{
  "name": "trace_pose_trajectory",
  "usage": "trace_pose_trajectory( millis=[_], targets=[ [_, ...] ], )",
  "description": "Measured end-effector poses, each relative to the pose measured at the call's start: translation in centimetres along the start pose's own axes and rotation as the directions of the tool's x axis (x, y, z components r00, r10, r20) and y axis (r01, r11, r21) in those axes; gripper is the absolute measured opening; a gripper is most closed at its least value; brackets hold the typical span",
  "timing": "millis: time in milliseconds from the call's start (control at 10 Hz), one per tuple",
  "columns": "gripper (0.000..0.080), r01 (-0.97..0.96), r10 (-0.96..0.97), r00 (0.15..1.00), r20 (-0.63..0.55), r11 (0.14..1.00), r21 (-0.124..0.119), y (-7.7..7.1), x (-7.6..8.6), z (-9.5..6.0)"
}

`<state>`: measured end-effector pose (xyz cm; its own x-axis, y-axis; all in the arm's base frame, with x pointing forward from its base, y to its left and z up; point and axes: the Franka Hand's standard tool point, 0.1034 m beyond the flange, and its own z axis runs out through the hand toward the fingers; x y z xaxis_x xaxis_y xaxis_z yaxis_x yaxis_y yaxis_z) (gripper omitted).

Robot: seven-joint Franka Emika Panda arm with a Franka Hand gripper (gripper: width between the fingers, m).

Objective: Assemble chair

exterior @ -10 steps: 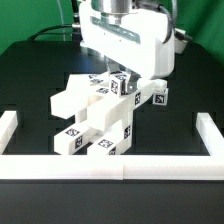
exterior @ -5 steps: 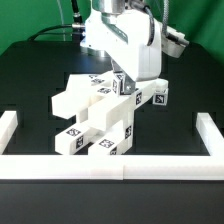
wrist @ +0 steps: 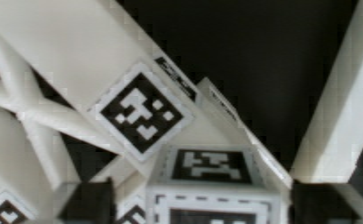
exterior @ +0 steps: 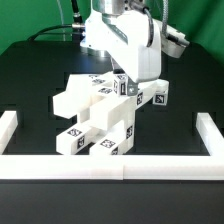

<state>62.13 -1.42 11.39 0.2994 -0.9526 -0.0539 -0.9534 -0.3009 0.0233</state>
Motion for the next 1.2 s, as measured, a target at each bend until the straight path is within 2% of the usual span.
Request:
trace_pose_trajectory(
  millis=[100, 200, 400, 800, 1100, 1200],
  targets=[
    [0.0617, 0.108, -0.108, 0.994, -0.003, 0.994, -0.004, -0.07, -0.11, -0.06],
    [0.0639, 0.164, -0.164, 0.986, -0.007, 0.986, -0.008, -0.12, -0.27, -0.06],
    [0.0648, 0.346, -0.346, 0.938, -0.008, 0.938, -0.006, -0.17, -0.27, -0.04],
    [0.0649, 0.58, -0.581, 0.814, -0.011, 0.814, -0.007, -0.23, -0.23, -0.03],
    [0.0649, 0.751, -0.751, 0.66, -0.01, 0.66, -0.01, -0.18, -0.11, -0.03],
    [0.0649, 0.83, -0.83, 0.558, -0.011, 0.558, -0.016, -0.18, 0.01, -0.06]
  ],
)
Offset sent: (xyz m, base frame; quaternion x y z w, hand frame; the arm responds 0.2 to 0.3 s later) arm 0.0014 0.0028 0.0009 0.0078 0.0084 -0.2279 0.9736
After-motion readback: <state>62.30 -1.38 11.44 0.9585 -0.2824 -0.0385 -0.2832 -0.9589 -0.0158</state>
